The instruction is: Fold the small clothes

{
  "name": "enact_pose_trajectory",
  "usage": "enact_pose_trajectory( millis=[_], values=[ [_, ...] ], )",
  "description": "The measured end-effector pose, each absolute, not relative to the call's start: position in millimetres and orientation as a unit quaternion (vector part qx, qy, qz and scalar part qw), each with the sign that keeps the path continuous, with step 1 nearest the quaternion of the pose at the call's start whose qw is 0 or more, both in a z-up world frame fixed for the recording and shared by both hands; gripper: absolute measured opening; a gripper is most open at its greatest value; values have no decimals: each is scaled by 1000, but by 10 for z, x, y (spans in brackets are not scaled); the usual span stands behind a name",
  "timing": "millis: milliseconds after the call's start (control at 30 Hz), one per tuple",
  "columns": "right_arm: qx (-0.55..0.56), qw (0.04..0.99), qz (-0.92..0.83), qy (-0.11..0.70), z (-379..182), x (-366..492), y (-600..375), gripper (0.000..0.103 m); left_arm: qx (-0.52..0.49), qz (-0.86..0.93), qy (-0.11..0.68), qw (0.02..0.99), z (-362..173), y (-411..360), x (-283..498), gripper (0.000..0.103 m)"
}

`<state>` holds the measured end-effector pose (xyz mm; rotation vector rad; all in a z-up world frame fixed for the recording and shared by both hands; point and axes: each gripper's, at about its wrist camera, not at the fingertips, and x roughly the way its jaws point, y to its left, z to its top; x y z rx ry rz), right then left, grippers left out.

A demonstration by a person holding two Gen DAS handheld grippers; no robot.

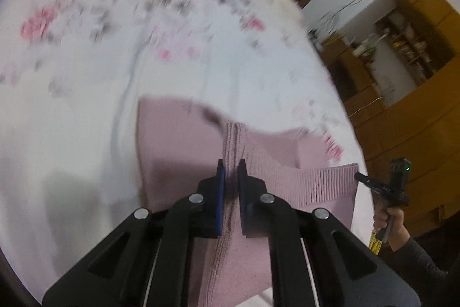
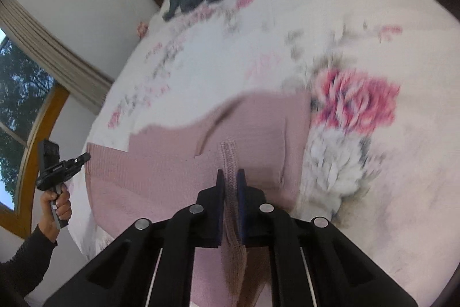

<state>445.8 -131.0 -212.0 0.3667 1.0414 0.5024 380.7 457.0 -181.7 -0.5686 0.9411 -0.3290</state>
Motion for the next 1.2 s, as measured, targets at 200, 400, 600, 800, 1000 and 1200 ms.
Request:
enact_pose_trajectory(
  millis=[200,400,600,800,1000,1200],
  values=[
    [181,842,207,465,-1801,4975,-1293,8,-257,-126,452,845,-1724,4614,4422,6],
    [160,845,176,478,-1921,5507,-1133,8,-248,-93,475,839,-1973,4574,4953,6],
    [139,836,143,510,-2328,5947,-1007,8,-245,-64,513,820,-2411,4551,5331,6],
    [126,827,123,534,-2721,6145,-1014,7,-256,-30,554,791,-2998,4612,5526,6],
    [129,806,117,566,-3096,6266,-1028,8,-249,-24,572,782,-3228,4604,5552,7],
    [168,837,110,509,-2736,6039,-1211,25,-279,-67,489,824,-2643,4636,5250,16]
  ],
)
